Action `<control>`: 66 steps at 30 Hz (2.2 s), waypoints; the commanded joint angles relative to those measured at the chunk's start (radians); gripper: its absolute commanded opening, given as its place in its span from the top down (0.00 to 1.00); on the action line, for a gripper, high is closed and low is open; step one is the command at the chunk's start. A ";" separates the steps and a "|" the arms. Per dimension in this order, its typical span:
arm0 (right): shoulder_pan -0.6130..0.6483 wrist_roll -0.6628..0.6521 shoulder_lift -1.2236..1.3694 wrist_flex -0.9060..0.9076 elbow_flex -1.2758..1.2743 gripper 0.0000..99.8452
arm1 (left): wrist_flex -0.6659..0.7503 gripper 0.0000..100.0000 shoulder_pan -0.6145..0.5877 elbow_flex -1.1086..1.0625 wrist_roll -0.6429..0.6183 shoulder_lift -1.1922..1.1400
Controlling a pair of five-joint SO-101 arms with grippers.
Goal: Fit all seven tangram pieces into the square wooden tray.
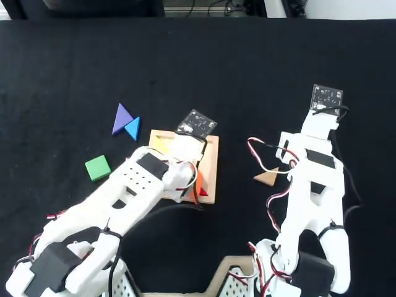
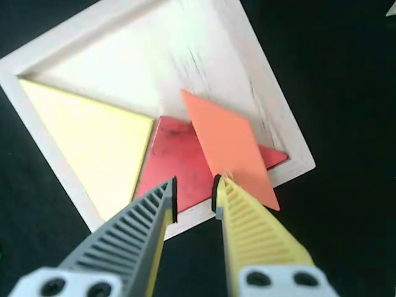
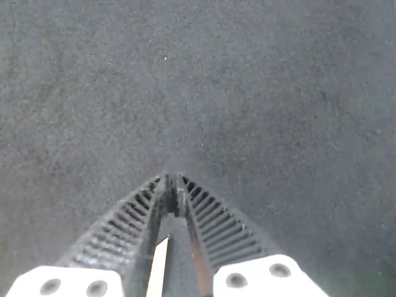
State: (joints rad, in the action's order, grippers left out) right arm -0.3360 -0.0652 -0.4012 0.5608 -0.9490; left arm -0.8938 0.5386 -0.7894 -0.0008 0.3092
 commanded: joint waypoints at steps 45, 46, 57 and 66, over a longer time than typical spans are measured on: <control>0.014 -0.011 -0.027 -0.015 0.018 0.99 | -0.040 0.87 0.071 -0.030 0.057 0.005; 0.014 -0.011 -0.027 -0.015 0.018 0.99 | -0.028 0.87 0.070 -0.031 0.057 0.003; 0.014 -0.011 -0.027 -0.017 0.018 0.99 | -0.005 0.87 0.071 0.087 0.051 -0.164; 0.014 -0.011 -0.027 -0.017 0.018 0.99 | -0.005 0.87 0.073 0.136 0.051 -0.178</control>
State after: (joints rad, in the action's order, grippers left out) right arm -0.3360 -0.0652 -0.4012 0.5608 -0.9490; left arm -0.9091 0.6030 -0.7127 0.0468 0.1297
